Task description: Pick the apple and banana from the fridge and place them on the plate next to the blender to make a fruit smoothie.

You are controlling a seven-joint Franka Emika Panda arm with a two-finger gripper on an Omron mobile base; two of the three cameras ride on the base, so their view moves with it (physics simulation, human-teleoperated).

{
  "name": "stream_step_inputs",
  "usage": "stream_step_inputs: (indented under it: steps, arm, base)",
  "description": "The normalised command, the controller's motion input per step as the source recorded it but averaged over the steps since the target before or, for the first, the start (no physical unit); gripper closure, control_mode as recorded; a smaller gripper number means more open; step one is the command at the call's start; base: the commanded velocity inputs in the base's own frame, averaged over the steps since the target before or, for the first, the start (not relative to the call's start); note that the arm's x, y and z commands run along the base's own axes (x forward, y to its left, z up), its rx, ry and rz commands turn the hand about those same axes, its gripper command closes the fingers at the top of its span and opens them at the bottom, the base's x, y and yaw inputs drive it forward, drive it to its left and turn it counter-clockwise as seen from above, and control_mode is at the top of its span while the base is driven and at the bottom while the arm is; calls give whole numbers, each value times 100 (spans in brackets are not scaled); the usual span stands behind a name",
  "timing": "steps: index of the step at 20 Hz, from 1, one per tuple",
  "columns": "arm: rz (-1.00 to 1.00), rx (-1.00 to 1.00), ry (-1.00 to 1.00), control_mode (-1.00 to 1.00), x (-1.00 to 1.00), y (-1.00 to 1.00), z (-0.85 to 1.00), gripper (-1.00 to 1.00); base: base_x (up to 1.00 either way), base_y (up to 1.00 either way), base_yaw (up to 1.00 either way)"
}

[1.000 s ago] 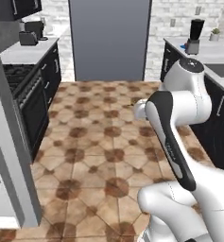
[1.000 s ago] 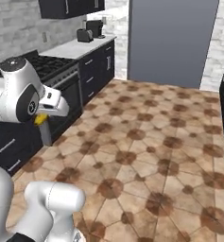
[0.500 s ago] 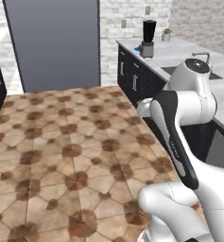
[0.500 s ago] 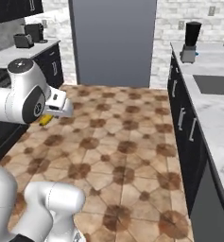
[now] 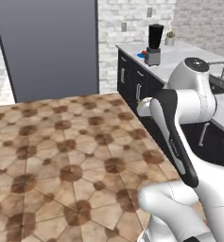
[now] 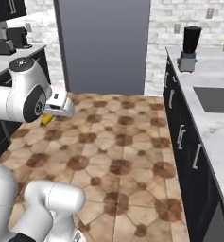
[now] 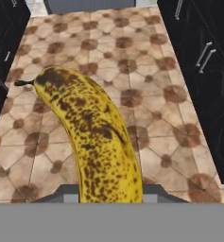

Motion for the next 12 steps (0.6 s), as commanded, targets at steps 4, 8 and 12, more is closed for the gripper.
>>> stream_step_inputs:
  steps: [4,8,12]
  arm:
    - [0,0,0,100,0,0,0,100]
    - [0,0,0,100,0,0,0,100]
    - [0,0,0,100,0,0,0,100]
  base:
    - [100,14,-5]
    - [100,16,-6]
    - [100,26,-6]
